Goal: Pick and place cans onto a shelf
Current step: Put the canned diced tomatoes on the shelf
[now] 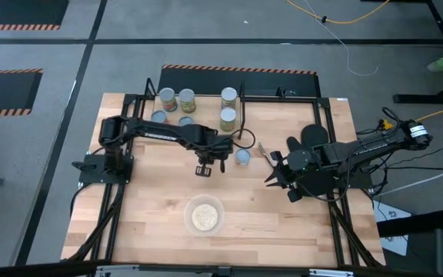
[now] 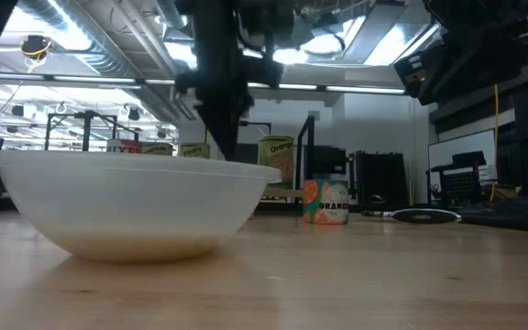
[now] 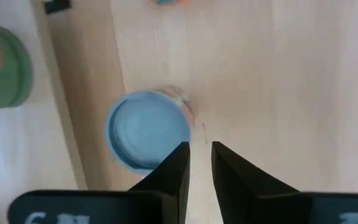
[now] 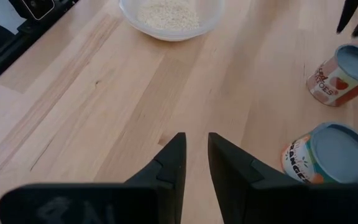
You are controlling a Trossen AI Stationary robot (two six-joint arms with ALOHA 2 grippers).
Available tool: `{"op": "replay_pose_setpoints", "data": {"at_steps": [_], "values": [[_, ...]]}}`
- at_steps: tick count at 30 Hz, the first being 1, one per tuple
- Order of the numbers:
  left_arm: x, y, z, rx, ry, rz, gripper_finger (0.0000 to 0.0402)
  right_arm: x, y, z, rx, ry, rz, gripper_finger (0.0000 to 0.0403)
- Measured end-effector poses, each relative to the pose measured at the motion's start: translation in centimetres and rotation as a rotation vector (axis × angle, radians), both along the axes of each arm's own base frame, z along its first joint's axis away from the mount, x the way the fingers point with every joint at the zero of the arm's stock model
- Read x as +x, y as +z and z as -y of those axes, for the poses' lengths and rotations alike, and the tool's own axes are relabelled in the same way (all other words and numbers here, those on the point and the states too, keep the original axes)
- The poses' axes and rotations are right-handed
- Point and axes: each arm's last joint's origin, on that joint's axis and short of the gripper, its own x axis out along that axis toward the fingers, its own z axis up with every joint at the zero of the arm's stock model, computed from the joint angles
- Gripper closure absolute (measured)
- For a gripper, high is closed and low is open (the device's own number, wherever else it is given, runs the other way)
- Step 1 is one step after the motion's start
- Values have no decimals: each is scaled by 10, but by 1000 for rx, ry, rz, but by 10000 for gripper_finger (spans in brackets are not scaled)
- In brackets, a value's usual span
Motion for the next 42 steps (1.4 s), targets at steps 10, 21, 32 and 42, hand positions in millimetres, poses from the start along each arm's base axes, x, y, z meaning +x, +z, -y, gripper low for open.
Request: {"op": "replay_pose_setpoints", "data": {"at_steps": [10, 21, 32, 42], "values": [[-47, 77, 33, -72, 140, 181, 341, 2, 2, 0, 6, 0, 27, 331], [-98, 55, 101, 38, 192, 397, 341, 11, 16, -1, 43, -14, 198, 330], [-119, -28, 128, -119, 224, 573, 345, 31, 48, 25, 144, -276, 335, 217], [-121, -50, 119, -155, 262, 692, 346, 111, 78, 57, 59, -282, 159, 183]]}}
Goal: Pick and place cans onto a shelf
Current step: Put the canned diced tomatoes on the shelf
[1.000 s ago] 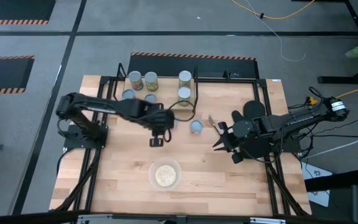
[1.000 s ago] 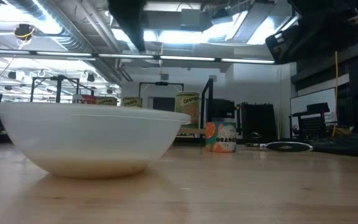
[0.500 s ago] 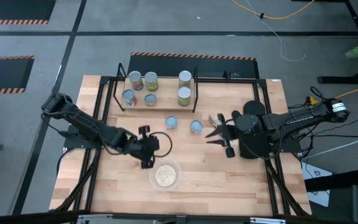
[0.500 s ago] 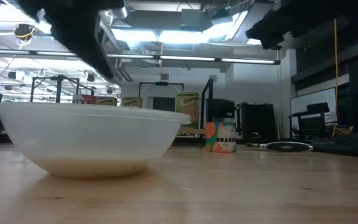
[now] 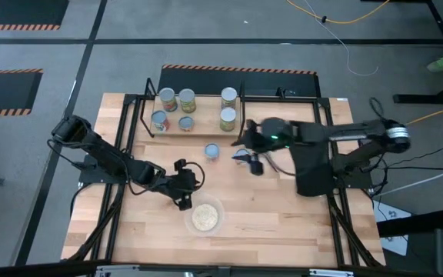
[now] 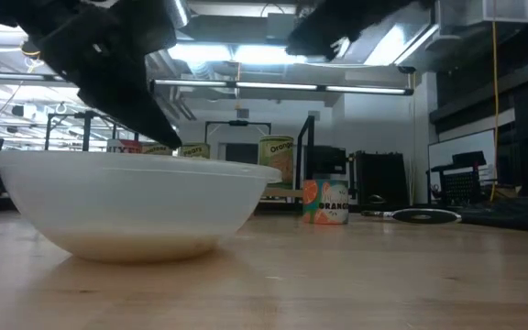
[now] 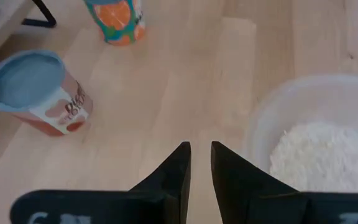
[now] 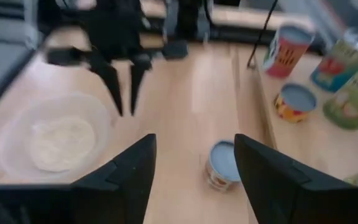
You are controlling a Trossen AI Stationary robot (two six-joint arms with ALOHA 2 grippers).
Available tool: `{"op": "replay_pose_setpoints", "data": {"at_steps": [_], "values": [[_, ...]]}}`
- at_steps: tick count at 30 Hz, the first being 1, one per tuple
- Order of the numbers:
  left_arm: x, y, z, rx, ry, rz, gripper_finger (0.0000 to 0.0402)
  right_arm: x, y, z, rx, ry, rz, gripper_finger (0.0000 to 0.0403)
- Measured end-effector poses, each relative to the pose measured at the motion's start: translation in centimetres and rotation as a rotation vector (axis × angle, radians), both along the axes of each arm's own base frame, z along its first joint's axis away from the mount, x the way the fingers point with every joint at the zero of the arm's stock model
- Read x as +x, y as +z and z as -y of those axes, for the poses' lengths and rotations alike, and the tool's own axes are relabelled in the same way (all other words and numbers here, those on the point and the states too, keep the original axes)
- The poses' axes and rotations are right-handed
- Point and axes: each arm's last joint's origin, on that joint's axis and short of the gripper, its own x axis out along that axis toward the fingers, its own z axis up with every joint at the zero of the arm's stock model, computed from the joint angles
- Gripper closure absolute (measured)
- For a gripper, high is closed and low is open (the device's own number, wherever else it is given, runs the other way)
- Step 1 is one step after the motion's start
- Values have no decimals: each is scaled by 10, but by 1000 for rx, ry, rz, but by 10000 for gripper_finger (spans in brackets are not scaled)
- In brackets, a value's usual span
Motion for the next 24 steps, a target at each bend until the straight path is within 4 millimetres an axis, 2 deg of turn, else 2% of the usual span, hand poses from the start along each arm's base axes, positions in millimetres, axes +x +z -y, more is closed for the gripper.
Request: {"op": "replay_pose_setpoints", "data": {"at_steps": [5, 11, 16, 24], "values": [[1, 1, -1, 23, 28, 19, 346, 50, -26, 14, -37, 26, -171, 186], [1, 1, -1, 27, 34, 23, 346, 89, -68, 24, -66, 50, -321, 186], [1, 1, -1, 27, 33, 24, 346, 106, -92, 26, -99, 86, -371, 186], [1, 2, -1, 23, 34, 29, 346, 114, -106, 33, -97, 73, -376, 186]]}}
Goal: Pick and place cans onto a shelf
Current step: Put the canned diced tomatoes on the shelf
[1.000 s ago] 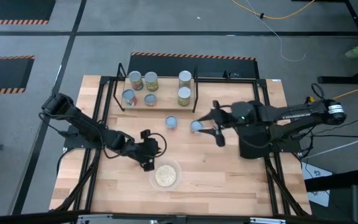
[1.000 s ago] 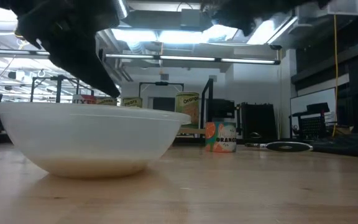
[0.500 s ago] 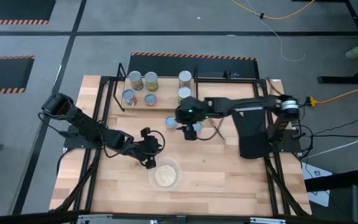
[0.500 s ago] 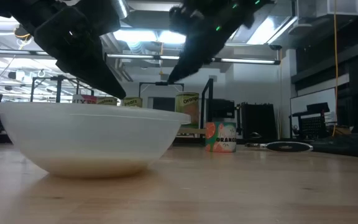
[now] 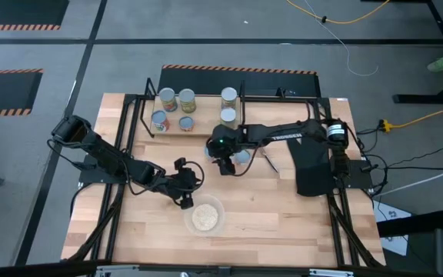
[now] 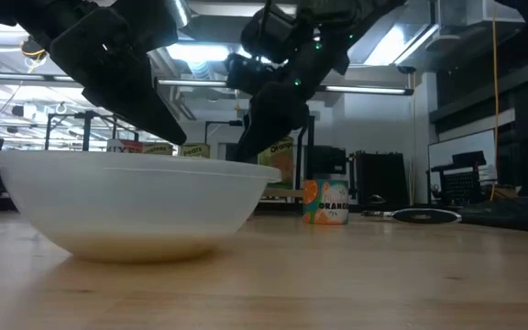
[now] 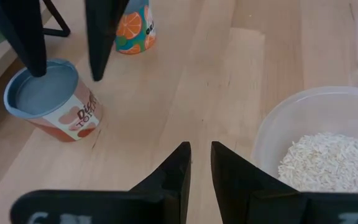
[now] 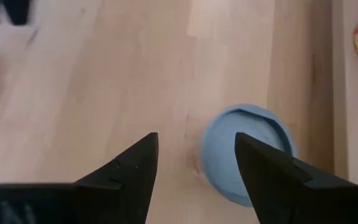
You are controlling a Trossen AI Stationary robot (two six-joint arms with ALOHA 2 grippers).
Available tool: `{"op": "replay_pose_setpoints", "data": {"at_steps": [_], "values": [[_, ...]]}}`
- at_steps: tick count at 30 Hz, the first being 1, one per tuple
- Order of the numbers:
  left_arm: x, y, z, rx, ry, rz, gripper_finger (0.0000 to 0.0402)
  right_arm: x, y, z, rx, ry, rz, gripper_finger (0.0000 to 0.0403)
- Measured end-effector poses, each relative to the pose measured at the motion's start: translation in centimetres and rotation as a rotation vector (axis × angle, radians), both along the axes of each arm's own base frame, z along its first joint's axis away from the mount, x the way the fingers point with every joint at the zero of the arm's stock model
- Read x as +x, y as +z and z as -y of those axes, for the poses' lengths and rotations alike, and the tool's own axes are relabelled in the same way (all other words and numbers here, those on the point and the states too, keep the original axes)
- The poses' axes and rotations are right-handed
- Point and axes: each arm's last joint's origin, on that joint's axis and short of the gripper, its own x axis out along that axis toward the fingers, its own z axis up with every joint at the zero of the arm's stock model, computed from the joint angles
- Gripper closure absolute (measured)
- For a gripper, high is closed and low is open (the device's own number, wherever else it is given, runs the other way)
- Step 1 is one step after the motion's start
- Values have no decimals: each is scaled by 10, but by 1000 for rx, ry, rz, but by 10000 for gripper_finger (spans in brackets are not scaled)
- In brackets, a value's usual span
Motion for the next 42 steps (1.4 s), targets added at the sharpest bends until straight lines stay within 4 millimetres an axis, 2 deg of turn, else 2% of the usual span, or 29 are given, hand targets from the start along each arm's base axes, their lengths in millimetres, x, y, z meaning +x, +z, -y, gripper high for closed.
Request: {"op": "replay_pose_setpoints", "data": {"at_steps": [6, 23, 27, 38, 42], "values": [[1, 1, 0, -8, 1, 16, 346, 0, -5, 9, 4, -22, -14, 186], [2, 2, 1, -14, 1, 26, 347, 8, -31, 10, 3, -19, -42, 195], [2, 2, 1, -13, 0, 26, 347, 8, -31, 10, 1, -21, -39, 231], [2, 2, 1, -12, 0, 26, 347, 10, -31, 9, 5, -16, -20, 384], [2, 2, 1, -11, -1, 26, 347, 10, -31, 9, 6, -16, -21, 390]]}}
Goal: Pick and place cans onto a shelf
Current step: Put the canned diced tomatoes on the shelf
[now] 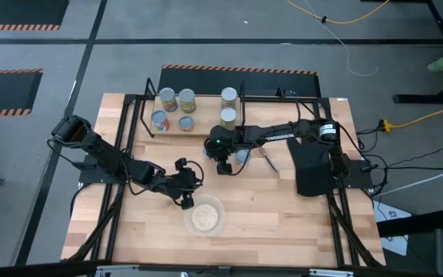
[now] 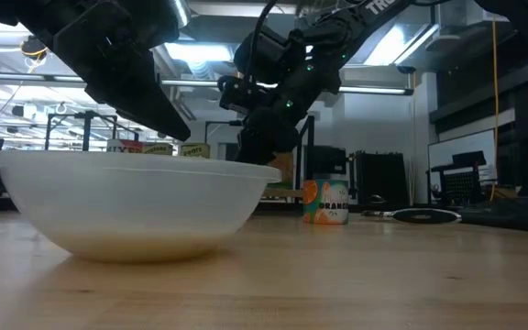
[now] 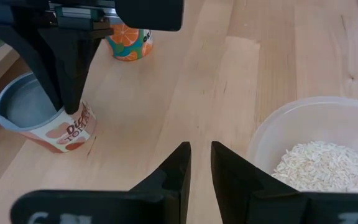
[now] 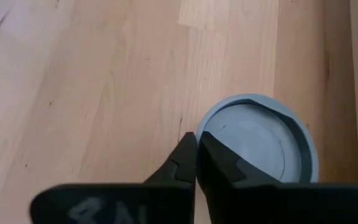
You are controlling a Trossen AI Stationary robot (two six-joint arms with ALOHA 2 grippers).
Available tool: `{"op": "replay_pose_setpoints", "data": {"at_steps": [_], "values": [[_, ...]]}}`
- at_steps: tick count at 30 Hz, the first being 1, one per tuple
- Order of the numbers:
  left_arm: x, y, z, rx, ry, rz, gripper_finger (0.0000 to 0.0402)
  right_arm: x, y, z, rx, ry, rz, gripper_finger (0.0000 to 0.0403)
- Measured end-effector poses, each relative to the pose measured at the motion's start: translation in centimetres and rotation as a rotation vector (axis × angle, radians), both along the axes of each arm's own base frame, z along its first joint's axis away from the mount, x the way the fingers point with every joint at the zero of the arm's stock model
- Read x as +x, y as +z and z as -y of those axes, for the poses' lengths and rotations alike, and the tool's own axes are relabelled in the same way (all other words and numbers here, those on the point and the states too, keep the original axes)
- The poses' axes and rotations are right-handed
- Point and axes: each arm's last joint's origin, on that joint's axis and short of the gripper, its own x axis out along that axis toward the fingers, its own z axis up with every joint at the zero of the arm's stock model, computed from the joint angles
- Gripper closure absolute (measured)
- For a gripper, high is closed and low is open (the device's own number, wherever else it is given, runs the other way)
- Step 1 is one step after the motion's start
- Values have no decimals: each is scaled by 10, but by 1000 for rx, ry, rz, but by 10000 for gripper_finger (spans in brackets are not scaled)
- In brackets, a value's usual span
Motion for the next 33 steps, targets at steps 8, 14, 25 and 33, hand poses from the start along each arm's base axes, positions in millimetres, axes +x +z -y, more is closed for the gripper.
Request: {"op": "replay_pose_setpoints", "data": {"at_steps": [8, 14, 25, 33], "values": [[0, 0, 0, 0, 0, 0, 347, -1, 7, 0, -2, 0, -26, 394], [0, 0, 0, 0, -1, 3, 347, 9, 43, 2, -34, 34, 2, 391], [0, 1, 1, -3, -4, 7, 347, 18, 91, 26, -160, 21, 78, 389], [0, 1, 1, -6, -3, 7, 347, 9, 99, 79, -205, -103, 102, 387]]}}
